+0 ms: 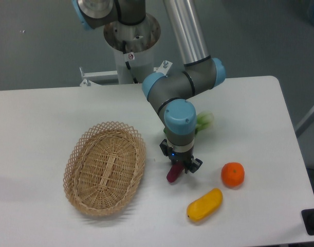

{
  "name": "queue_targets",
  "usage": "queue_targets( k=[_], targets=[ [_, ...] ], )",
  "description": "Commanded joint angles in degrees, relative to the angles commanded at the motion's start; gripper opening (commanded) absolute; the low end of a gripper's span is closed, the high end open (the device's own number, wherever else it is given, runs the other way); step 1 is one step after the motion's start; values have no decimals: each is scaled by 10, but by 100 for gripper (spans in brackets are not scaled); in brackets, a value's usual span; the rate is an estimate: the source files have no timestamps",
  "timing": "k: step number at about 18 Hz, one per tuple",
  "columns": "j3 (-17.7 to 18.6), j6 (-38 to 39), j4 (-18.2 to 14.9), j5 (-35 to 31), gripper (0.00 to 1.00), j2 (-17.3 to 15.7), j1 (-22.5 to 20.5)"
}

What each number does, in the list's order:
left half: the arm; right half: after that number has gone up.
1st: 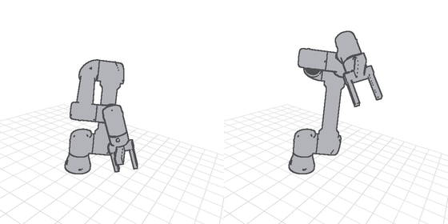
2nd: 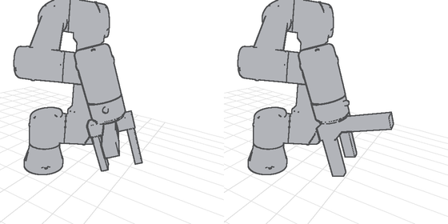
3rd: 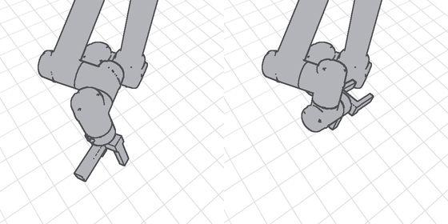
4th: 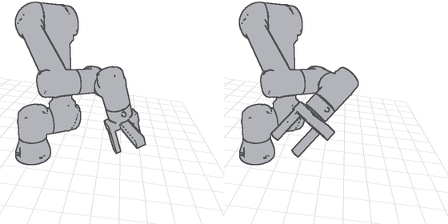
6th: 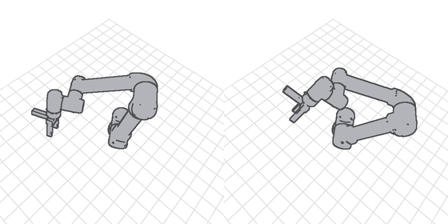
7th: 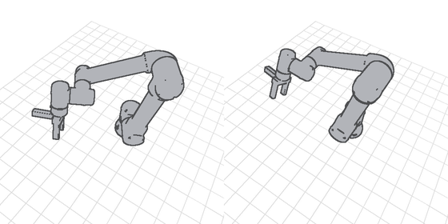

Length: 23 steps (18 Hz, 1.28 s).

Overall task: Pick up the sweet potato from the table
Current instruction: 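Lower the gripper over the sweet potato and close on it, then lift the held sweet potato up and away from the table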

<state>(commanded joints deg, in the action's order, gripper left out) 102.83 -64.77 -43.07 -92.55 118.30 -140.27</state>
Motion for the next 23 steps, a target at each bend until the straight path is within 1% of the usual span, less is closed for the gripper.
queue_targets(
  k=[2,5,9,11,13,15,17,21,23],
  targets=[
    [-4,-2,0,0,25,-2,0],
    [-18,-15,-2,0,24,-9,-2],
    [-59,-79,-19,2,24,-37,-16],
    [-71,-98,-44,6,24,-51,-34],
    [-88,-130,-75,11,24,-62,-52],
    [-111,-166,-121,34,24,-83,-72],
    [-136,-190,-168,58,24,-95,-96],
    [-181,-247,-245,63,24,-99,-129],
    [-198,-273,-279,64,24,-108,-146]
  ],
)
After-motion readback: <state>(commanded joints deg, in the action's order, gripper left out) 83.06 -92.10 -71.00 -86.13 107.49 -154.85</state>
